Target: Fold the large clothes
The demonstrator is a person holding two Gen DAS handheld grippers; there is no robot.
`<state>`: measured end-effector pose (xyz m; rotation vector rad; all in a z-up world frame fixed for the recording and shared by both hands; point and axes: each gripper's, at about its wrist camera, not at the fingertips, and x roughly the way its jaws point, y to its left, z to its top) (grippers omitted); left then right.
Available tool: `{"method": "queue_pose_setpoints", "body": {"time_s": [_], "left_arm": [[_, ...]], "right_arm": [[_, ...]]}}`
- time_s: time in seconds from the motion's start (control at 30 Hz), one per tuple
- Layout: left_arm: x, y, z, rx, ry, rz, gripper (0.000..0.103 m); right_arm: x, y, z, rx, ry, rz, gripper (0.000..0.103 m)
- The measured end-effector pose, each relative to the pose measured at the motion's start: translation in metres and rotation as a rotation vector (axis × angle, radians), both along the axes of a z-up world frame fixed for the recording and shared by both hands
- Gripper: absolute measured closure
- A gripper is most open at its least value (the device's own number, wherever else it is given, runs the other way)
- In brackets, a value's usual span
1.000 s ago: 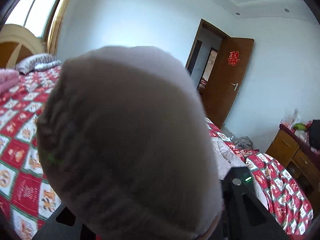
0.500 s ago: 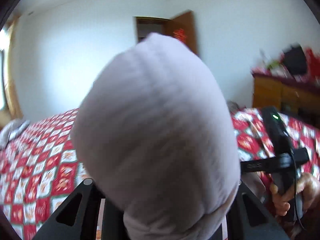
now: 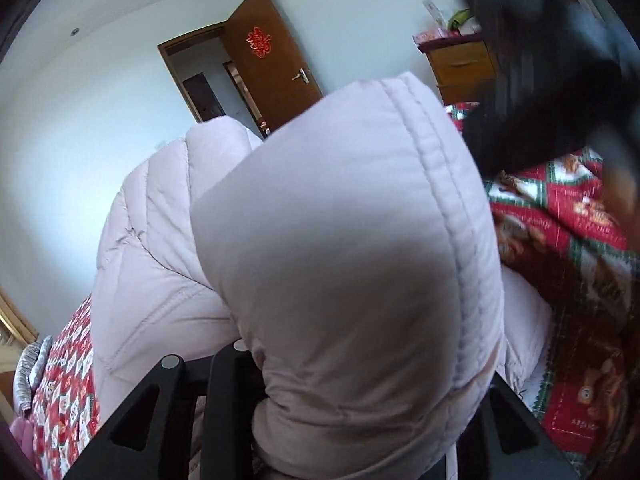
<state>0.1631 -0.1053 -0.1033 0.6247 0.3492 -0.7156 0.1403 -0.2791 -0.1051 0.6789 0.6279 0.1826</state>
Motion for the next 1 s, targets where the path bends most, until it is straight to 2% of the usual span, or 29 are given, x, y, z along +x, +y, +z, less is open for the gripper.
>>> {"method": "queue_pose_setpoints", "body": {"time_s": [0.1, 0.13, 0.23, 0.27, 0.33, 0.43, 0.47, 0.63, 0.7, 0.77, 0.8, 0.9, 0.97, 1.0], "left_arm": [[-0.003, -0.009, -0.007, 0.020, -0.008, -0.006, 0.069], [-0.004, -0.013, -0.008, 0.036, -0.020, -0.009, 0.069], [-0.005, -0.013, -0.013, 0.055, -0.035, -0.011, 0.069], [-0.005, -0.014, -0.013, 0.052, -0.030, -0.012, 0.069], [-0.001, -0.005, -0.014, 0.047, -0.015, -0.016, 0.069], [-0.004, 0.007, -0.014, 0.063, -0.027, -0.025, 0.065], [-0.008, 0.009, -0.015, 0.072, -0.042, -0.026, 0.064], [-0.031, 0.021, -0.018, 0.140, -0.125, -0.054, 0.056], [-0.043, 0.032, -0.016, 0.182, -0.157, -0.079, 0.054], [-0.054, 0.047, -0.010, 0.188, -0.163, -0.115, 0.050], [-0.058, 0.053, -0.007, 0.172, -0.146, -0.135, 0.048], [-0.063, 0.093, 0.021, 0.020, -0.006, -0.198, 0.047], [-0.051, 0.131, 0.043, -0.148, 0.129, -0.203, 0.046], [-0.041, 0.147, 0.052, -0.222, 0.176, -0.178, 0.041]], "right_arm": [[-0.008, -0.006, 0.032, 0.005, -0.079, 0.015, 0.084], [-0.002, -0.001, 0.039, -0.020, -0.081, 0.038, 0.075], [0.014, 0.024, 0.045, -0.161, -0.073, 0.096, 0.073], [0.024, 0.037, 0.043, -0.223, -0.046, 0.128, 0.073], [0.028, 0.046, 0.023, -0.274, 0.021, 0.140, 0.078], [0.045, 0.048, -0.002, -0.307, 0.130, 0.132, 0.085], [0.047, 0.045, -0.011, -0.284, 0.153, 0.131, 0.086], [0.041, 0.026, -0.041, -0.207, 0.191, 0.147, 0.090], [0.039, 0.028, -0.041, -0.213, 0.199, 0.145, 0.090], [0.037, 0.032, -0.039, -0.244, 0.199, 0.144, 0.090], [0.036, 0.033, -0.038, -0.258, 0.198, 0.144, 0.090], [0.032, 0.029, -0.041, -0.228, 0.189, 0.143, 0.090], [0.031, 0.028, -0.043, -0.205, 0.180, 0.139, 0.090], [0.029, 0.027, -0.043, -0.195, 0.181, 0.131, 0.090]]}}
